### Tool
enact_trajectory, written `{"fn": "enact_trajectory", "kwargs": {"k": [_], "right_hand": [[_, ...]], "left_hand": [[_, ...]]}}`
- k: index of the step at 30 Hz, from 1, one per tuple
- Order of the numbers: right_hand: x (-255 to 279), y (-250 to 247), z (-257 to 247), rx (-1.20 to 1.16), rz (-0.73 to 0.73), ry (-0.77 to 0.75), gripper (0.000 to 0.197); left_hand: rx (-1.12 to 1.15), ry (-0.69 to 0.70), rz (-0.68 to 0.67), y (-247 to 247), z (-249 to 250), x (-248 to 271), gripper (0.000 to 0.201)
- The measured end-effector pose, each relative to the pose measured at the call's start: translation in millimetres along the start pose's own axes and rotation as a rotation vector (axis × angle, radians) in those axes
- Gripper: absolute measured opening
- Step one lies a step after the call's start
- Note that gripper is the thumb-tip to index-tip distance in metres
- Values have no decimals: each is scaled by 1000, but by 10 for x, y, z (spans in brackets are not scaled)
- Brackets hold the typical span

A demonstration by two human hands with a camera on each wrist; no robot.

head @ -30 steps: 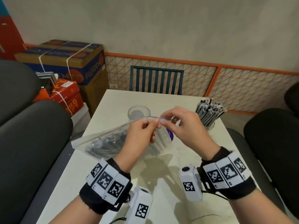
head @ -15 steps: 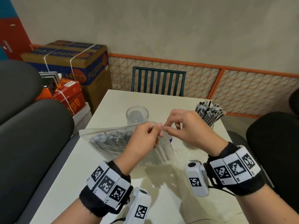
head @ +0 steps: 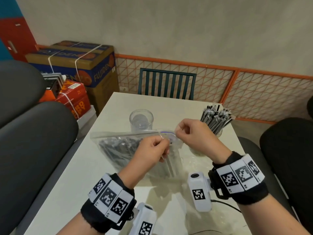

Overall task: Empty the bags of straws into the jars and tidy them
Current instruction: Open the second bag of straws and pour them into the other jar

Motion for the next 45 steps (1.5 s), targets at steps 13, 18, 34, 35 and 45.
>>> {"fn": "enact_trajectory", "kwargs": {"k": [13, 18, 34, 35, 45], "right_hand": [[-70, 21, 93, -81, 189, -49, 14], [-40, 213, -7, 30, 57, -126, 7], [-202, 376, -65, -59, 71, -68, 12], [-259, 336, 17, -66, 102, -13, 13], [-45, 626, -542, 14, -5, -271, 8]], "left_hand": [[210, -149, 183, -198, -86, 20, 30], [64, -68, 80, -116, -89, 146, 30], [103, -167, 271, -606, -169, 87, 30], [107, -160, 279, -629, -181, 111, 31], [-149, -77, 386, -818, -88, -30, 24]]}}
Point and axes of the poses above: each hand's wrist, its own x-axis away from the middle knuckle, its own y-axis out of the palm, z = x × y, the point moved 10 cm from there along -x, towards the middle knuckle, and after that the axes turned 9 degrees about z, right-handed, at the moved point
